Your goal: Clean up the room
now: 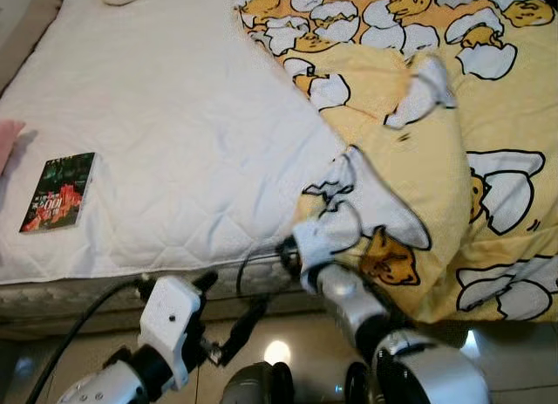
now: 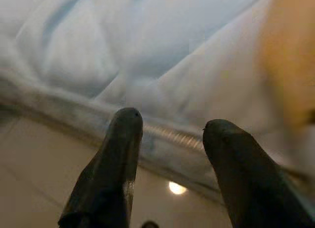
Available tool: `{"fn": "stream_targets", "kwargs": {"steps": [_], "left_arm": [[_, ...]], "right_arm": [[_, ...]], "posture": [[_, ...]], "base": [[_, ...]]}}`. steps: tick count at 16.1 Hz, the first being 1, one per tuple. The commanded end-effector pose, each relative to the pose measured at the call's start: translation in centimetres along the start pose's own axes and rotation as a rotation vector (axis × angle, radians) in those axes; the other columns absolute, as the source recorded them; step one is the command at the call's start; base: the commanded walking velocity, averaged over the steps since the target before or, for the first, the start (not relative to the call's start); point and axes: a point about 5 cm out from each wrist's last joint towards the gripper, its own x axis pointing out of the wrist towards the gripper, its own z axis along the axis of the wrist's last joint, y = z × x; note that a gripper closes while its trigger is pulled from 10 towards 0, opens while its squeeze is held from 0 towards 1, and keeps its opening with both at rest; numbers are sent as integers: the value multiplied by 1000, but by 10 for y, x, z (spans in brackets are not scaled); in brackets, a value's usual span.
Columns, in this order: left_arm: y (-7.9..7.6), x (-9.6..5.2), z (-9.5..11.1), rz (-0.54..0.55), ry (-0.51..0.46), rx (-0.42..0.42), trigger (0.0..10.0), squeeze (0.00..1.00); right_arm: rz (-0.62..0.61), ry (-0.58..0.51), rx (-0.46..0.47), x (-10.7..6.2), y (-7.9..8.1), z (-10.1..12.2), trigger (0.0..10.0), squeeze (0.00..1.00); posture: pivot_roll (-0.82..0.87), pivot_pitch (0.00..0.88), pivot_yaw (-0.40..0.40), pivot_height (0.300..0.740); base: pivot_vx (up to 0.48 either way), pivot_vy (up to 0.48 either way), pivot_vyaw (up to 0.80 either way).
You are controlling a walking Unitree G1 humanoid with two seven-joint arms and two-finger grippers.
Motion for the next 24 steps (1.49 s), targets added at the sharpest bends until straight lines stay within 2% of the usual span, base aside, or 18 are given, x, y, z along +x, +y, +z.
{"fn": "stream_targets", "kwargs": {"steps": [1, 3, 4, 5, 6, 7, 12, 14, 16, 18, 20, 24], "left_arm": [[-1, -1, -4, 3, 26, -16, 10000, 0], [1, -1, -5, 7, 26, -20, 10000, 0], [3, -1, -5, 13, 26, -21, 10000, 0], [3, -1, -5, 15, 25, -21, 10000, 0], [4, -1, -5, 17, 26, -21, 10000, 0], [4, -1, -6, 17, 27, -23, 10000, 0], [2, -3, -10, 16, 38, -42, 10000, 0], [2, -3, -13, 33, 37, -54, 10000, 0], [5, -1, -13, 59, 32, -58, 10000, 0], [7, 1, -13, 70, 31, -58, 10000, 0], [11, 1, -10, 96, 14, -11, 10000, 0], [10, 0, -11, 101, 21, -20, 10000, 0]], "right_arm": [[129, -1, 3, 0, 41, -11, 0, 0], [136, 9, -21, -4, 50, -22, 0, 0], [52, -32, -87, -3, 43, -15, 0, 0], [12, -74, -129, -2, 39, -8, 2471, 0], [-67, -174, -232, -1, 30, 10, 10000, 667], [-110, -224, -258, 1, 21, 24, 10000, 1000], [-166, -239, -331, 5, -3, 49, 10000, 1000], [-187, -210, -345, 6, -13, 55, 10000, 1000], [-201, -199, -331, 6, -17, 58, 10000, 1000], [-212, -177, -335, 7, -19, 58, 10000, 1000], [-213, -152, -330, 7, -21, 55, 10000, 1000], [-208, -149, -318, 7, -20, 56, 10000, 1000]], "posture": [[217, 211, 197, 740], [217, 210, 199, 740], [217, 210, 199, 740], [217, 210, 200, 740], [213, 210, 203, 740], [213, 210, 203, 740], [211, 209, 208, 740], [206, 203, 205, 740], [203, 198, 202, 740], [198, 192, 200, 740], [197, 191, 201, 740], [204, 202, 205, 740]], "base": [[0, 0, 0], [0, 0, 0], [0, 0, 0], [0, 0, 0], [0, 0, 0], [0, 0, 0], [0, 0, 0], [0, 0, 0], [0, 0, 0], [0, 469, 0], [0, 426, -497], [0, 0, -477]]}}
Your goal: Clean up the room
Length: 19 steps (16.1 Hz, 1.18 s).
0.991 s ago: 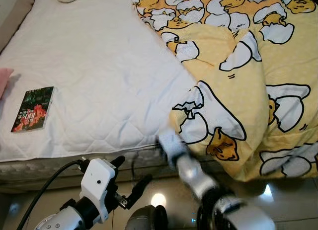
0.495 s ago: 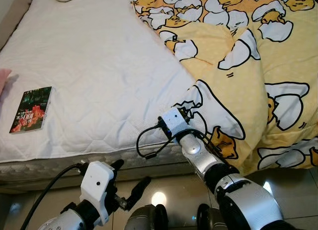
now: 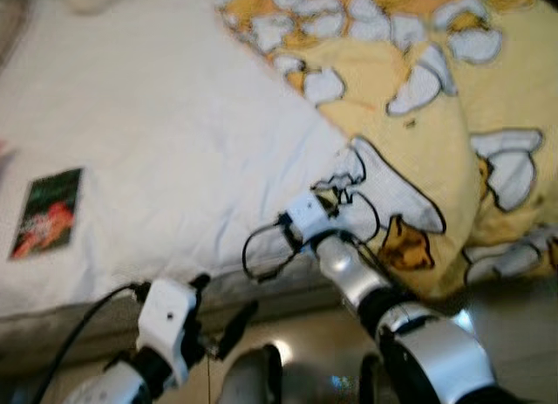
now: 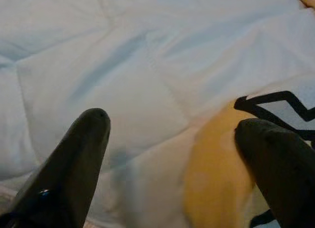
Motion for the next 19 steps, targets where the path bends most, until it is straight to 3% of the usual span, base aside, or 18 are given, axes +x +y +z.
{"fn": "stream_targets", "kwargs": {"steps": [1, 3, 5, 9, 10, 13, 18, 19], "left_arm": [[3, -4, -4, 27, 22, 9, 10000, 0], [3, -4, -3, 31, 21, 9, 10000, 0], [3, -5, -3, 35, 21, 8, 10000, 0], [2, -5, -3, 34, 22, 3, 10000, 0], [2, -5, -3, 33, 22, 5, 10000, 0], [4, -6, -6, 31, 40, 24, 10000, 0], [4, -6, -5, 25, 40, 23, 10000, 0], [4, -7, -5, 23, 40, 23, 10000, 0]], "right_arm": [[10, 21, 23, 0, 3, 0, 10000, 1000], [-17, 56, 72, 0, -1, -6, 10000, 1000], [-20, 67, 64, -1, -3, -8, 10000, 1000], [-144, 90, 85, -1, -19, -11, 10000, 1000], [-137, 60, 83, 0, -19, -5, 10000, 0], [-111, -23, 4, 2, -14, 7, 10000, 0], [-90, 93, 119, -1, -12, -11, 10000, 0], [-70, 171, 206, -4, -9, -23, 10000, 0]], "posture": [[206, 208, 204, 740], [208, 210, 203, 740], [212, 214, 203, 740], [213, 218, 201, 740], [213, 218, 201, 740], [211, 217, 201, 740], [212, 218, 206, 740], [212, 218, 206, 740]], "base": [[0, 0, 0], [0, 0, 0], [0, 0, 0], [0, 0, 0], [0, 0, 0], [0, 0, 0], [0, 0, 0], [0, 0, 0]]}}
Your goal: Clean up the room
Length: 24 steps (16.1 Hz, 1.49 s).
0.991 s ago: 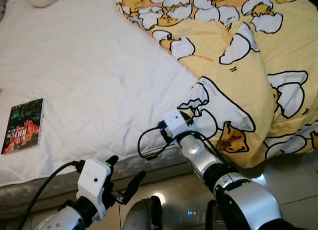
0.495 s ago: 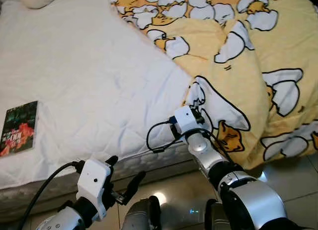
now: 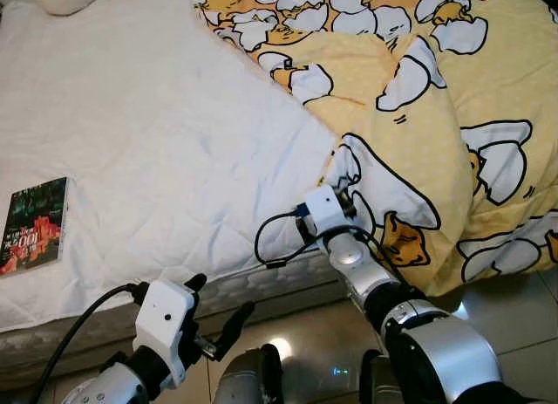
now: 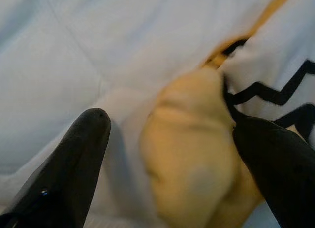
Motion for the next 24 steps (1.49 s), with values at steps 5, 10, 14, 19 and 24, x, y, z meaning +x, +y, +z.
{"fn": "stream_targets", "kwargs": {"steps": [5, 10, 14, 19, 24], "left_arm": [[2, -6, -4, 11, 28, 9, 10000, 0], [1, -3, -3, 0, 19, 1, 10000, 0], [-2, -3, -3, -10, 19, -4, 10000, 0], [-3, -3, -4, -13, 19, -8, 10000, 0], [-3, -1, -4, -18, 19, -10, 10000, 0]], "right_arm": [[74, 94, 94, -3, 13, -15, 0, 0], [144, 78, 100, -4, 26, -10, 0, 0], [153, 74, 100, -4, 26, -10, 0, 0], [227, 48, 81, -6, 38, -8, 0, 0], [394, 24, 12, -19, 75, -17, 0, 0]], "posture": [[219, 221, 205, 740], [214, 225, 205, 740], [209, 228, 204, 740], [210, 222, 204, 740], [200, 212, 200, 740]], "base": [[0, 0, 0], [0, 0, 0], [0, 0, 0], [0, 0, 0], [0, 0, 0]]}}
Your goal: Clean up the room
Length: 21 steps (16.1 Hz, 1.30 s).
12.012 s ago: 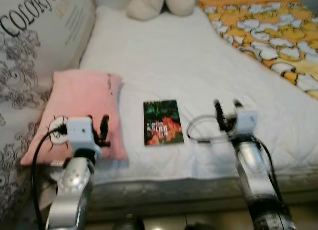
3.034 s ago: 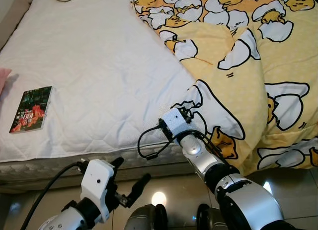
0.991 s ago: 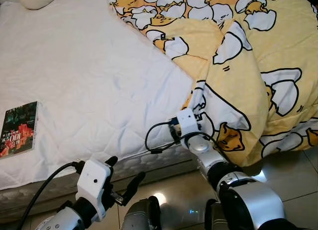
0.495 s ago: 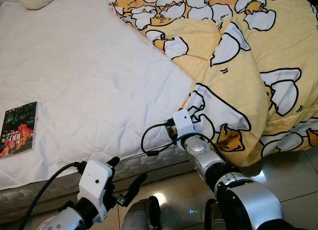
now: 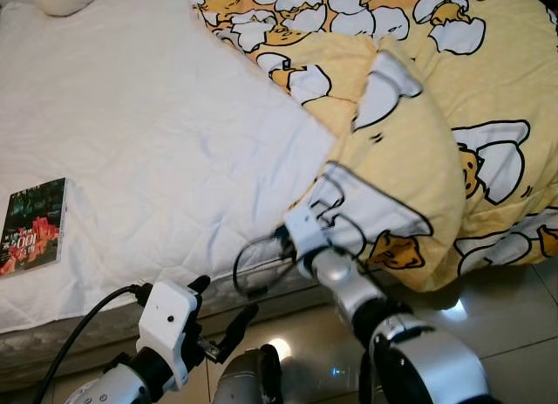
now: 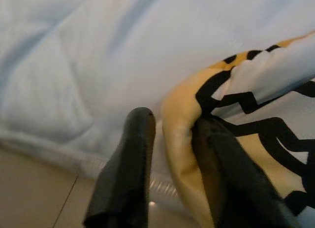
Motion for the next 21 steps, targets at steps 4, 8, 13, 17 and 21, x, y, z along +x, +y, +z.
{"fn": "stream_targets", "kwargs": {"steps": [4, 8, 13, 17, 21], "left_arm": [[2, -3, -4, 0, 20, 1, 10000, 0], [2, -3, -4, 21, 19, 7, 10000, 0], [5, -1, -4, 46, 11, 13, 10000, 0], [3, -1, -5, 39, 9, 4, 10000, 0], [2, -1, -5, 34, 9, 1, 10000, 0]], "right_arm": [[201, 40, 5, -6, 64, -24, 0, 0], [369, 82, -28, -25, 112, -55, 0, 0], [168, -89, -94, -13, 89, -24, 10000, 0], [64, -285, -126, -6, 60, 17, 10000, 1000], [-49, -299, -101, -4, 33, 24, 10000, 1000]], "posture": [[199, 207, 200, 740], [201, 203, 196, 740], [194, 207, 194, 740], [192, 212, 193, 740], [198, 218, 197, 740]], "base": [[0, 0, 0], [0, 0, 0], [0, 0, 0], [0, 0, 0], [0, 0, 0]]}}
